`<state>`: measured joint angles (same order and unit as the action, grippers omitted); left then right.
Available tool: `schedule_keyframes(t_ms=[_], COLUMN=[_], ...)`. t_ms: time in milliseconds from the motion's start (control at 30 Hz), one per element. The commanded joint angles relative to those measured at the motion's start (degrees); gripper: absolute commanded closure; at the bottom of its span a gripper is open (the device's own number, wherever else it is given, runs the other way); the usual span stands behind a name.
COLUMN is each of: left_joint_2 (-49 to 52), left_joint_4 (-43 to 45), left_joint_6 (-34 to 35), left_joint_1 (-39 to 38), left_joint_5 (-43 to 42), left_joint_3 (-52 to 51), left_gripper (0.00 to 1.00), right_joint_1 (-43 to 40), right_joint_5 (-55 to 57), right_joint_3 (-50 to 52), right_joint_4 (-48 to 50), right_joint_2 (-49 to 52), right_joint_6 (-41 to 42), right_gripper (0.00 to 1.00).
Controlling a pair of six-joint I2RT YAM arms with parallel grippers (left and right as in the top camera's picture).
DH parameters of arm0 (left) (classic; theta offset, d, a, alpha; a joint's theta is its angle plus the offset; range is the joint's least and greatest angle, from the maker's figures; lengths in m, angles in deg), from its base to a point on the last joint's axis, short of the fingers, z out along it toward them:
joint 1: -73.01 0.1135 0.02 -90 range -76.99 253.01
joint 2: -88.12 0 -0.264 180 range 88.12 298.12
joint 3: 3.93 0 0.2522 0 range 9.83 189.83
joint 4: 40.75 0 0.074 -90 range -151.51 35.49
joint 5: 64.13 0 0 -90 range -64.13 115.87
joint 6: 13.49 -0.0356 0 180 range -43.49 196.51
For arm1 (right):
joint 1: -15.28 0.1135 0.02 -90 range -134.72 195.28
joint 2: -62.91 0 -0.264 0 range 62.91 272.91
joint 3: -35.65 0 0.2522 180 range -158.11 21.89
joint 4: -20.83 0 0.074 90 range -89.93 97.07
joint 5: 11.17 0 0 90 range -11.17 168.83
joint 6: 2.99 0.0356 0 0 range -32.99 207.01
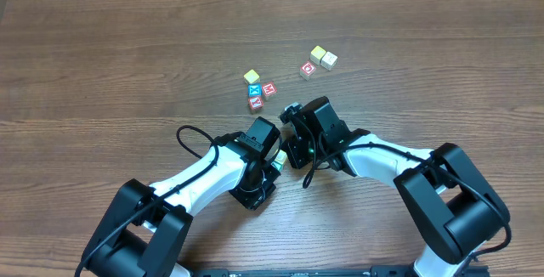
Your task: Flip 3 blocks
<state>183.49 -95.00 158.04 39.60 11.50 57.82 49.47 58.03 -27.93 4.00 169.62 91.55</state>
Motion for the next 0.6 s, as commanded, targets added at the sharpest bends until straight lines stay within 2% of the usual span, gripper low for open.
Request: schedule_keyframes(t_ms=[0, 567], left_joint_2=[0.63, 0.63], left_joint_4=[1.09, 1.11], left_joint_6=[0.81, 0.83], left_joint_1=[-0.81, -0.81], left_joint_5=[-0.39, -0.22], left_joint_3=[-0.17, -0.17], left_gripper=[0.96, 0.96], right_joint_1=[1.49, 1.49], right_joint_5=[-2.8, -3.34], right_joint_3=[0.57, 0.57], right_joint_4=[-0.55, 0.72], right_joint_2=[3.8, 4.0], right_joint_6=[1.11, 1.49], right_gripper=[0.95, 0.94])
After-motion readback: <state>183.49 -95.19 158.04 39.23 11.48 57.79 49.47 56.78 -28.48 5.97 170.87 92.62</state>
